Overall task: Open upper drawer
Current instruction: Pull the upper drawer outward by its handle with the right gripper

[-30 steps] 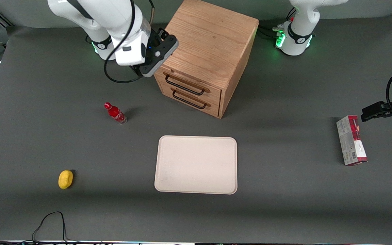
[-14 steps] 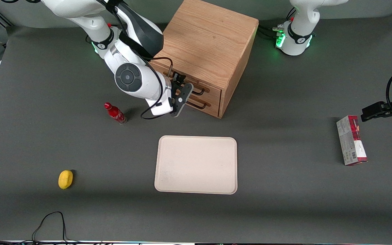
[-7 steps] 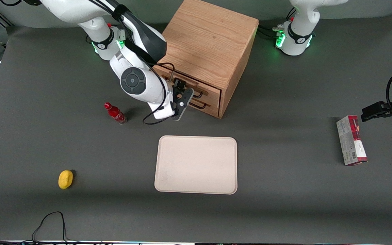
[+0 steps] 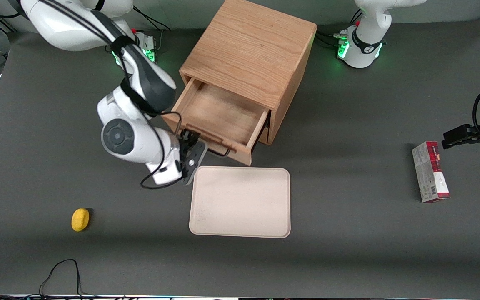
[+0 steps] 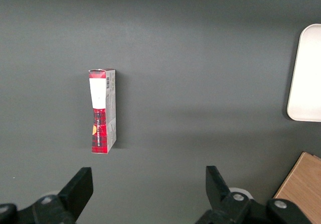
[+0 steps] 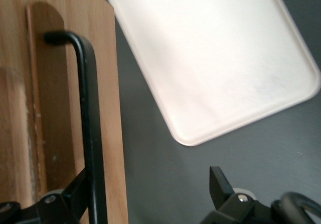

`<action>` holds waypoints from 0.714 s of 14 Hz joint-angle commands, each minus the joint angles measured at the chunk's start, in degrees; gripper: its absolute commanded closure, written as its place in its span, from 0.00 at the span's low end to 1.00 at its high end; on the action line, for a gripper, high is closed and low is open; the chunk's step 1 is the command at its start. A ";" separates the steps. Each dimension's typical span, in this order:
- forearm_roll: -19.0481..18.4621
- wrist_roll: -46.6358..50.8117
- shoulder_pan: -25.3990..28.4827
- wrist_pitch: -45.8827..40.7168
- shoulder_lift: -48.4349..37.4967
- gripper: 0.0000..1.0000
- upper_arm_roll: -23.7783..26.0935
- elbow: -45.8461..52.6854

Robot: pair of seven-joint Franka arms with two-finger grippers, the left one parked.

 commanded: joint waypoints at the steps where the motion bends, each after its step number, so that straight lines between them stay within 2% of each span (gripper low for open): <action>1: -1.73 -0.80 0.86 -1.64 2.92 0.00 -0.13 3.94; 3: -1.90 -0.80 0.86 -1.81 2.66 0.00 -0.22 4.38; 6: -4.09 -0.71 0.86 -1.90 2.65 0.00 -1.00 6.57; 10: -5.86 -0.80 0.86 -1.90 2.13 0.00 -4.69 12.89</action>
